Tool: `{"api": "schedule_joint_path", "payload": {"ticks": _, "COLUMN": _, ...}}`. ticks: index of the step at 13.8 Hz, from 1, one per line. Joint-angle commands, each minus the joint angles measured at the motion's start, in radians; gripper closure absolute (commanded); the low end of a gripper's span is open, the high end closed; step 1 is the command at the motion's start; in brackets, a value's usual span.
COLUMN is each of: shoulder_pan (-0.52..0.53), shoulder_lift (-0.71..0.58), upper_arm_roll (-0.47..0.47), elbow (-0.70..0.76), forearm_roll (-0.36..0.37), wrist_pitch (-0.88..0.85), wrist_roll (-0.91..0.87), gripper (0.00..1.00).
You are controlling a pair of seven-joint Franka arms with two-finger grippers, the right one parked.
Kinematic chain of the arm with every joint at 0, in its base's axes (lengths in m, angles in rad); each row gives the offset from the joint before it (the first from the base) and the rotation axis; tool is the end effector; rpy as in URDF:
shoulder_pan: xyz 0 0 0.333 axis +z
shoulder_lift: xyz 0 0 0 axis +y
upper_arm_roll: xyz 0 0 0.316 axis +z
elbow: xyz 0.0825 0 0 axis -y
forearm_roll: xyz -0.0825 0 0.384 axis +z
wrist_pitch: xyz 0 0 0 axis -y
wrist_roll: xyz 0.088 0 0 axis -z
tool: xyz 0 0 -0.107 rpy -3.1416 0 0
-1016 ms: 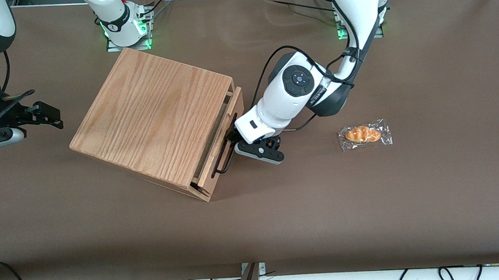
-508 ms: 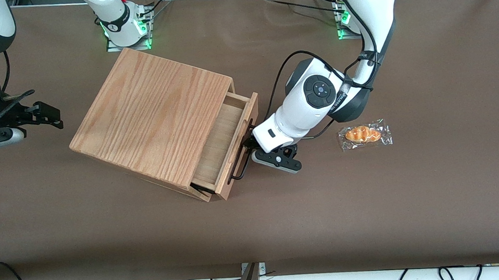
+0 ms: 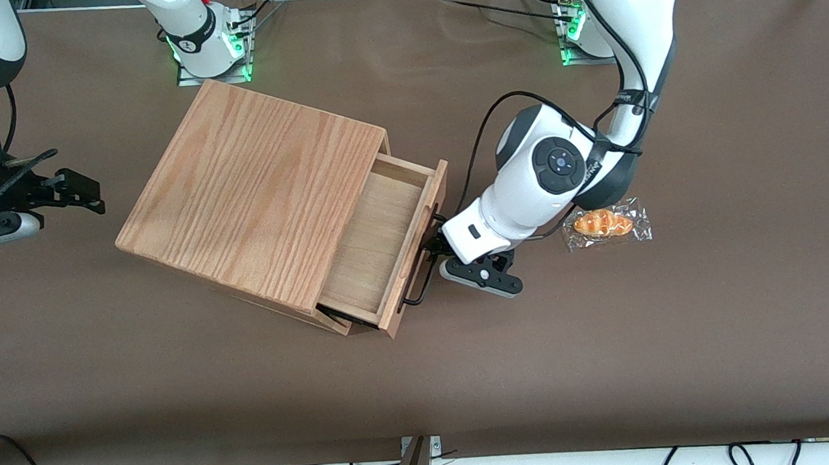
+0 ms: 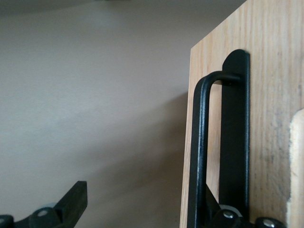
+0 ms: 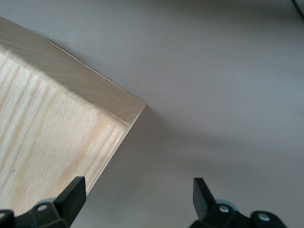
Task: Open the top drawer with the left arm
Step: 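Pull the handle with the left gripper, sliding the drawer out of the box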
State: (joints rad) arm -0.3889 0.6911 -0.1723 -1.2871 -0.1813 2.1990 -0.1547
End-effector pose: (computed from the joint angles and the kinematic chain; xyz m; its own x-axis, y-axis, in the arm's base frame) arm 0.6571 -0.3809 0.3689 0.9590 -0.2341 0.1600 -0.2733 -0.9137 0.3008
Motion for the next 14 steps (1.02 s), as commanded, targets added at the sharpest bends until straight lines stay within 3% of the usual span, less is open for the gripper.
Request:
{"api": "schedule_joint_path", "payload": {"ticks": 1, "shoulder_pan": 0.045, "shoulder_lift": 0.011, "upper_arm_roll": 0.03, "elbow": 0.008, "forearm_roll": 0.048, "wrist_pitch": 0.013, "wrist_roll": 0.018, "gripper": 0.0}}
{"api": "schedule_joint_path", "payload": {"ticks": 14, "shoulder_pan": 0.12, "shoulder_lift": -0.033, "upper_arm_roll": 0.024, "elbow": 0.008, "forearm_roll": 0.037, "wrist_pitch": -0.09, "wrist_roll": 0.15, "gripper": 0.0}}
